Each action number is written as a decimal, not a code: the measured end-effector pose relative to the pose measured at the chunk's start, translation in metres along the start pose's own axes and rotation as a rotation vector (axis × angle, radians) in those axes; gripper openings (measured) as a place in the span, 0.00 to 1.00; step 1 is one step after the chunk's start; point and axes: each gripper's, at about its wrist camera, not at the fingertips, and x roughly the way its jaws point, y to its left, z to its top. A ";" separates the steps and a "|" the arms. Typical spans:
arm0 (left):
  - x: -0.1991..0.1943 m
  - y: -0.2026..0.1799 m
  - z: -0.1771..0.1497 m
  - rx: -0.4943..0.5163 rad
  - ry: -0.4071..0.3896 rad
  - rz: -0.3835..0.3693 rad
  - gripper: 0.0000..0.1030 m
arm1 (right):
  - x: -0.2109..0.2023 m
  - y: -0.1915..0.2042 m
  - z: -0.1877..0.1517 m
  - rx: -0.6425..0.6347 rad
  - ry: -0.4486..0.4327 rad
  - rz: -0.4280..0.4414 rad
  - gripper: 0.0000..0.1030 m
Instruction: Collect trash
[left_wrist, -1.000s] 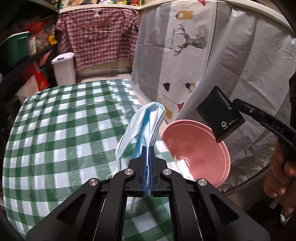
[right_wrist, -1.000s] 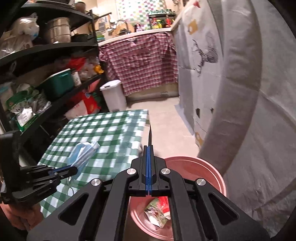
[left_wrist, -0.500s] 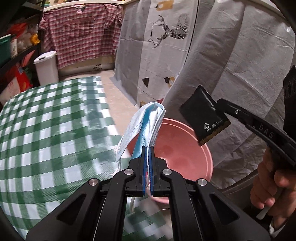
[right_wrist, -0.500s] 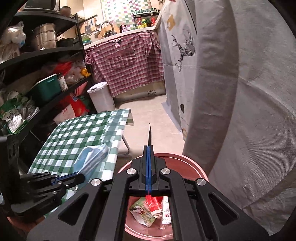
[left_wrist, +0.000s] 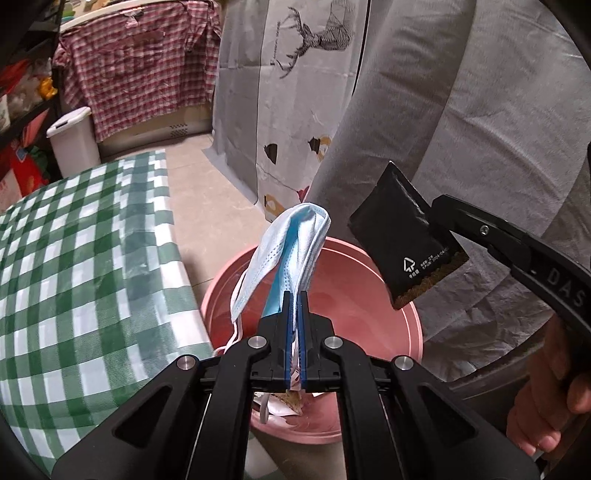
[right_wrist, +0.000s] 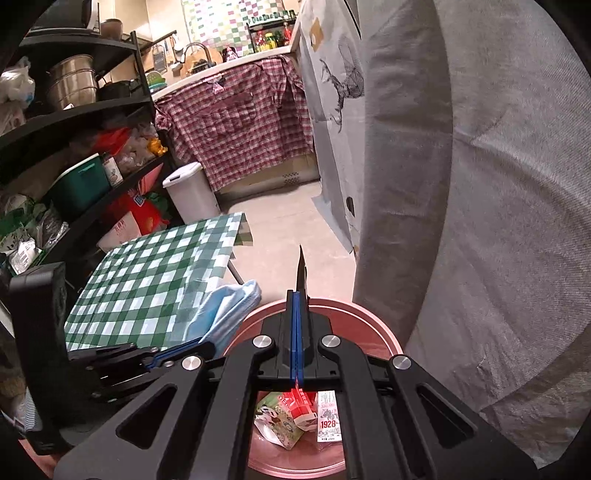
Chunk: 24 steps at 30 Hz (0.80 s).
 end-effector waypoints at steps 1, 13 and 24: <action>0.005 0.000 0.001 0.001 0.016 -0.006 0.03 | 0.002 0.000 -0.001 -0.003 0.010 -0.005 0.00; -0.007 0.009 -0.014 -0.056 0.024 -0.003 0.37 | 0.000 -0.003 -0.007 -0.018 0.021 -0.085 0.30; -0.065 0.005 -0.052 -0.058 -0.053 0.070 0.39 | -0.059 0.010 -0.037 -0.019 -0.026 -0.188 0.45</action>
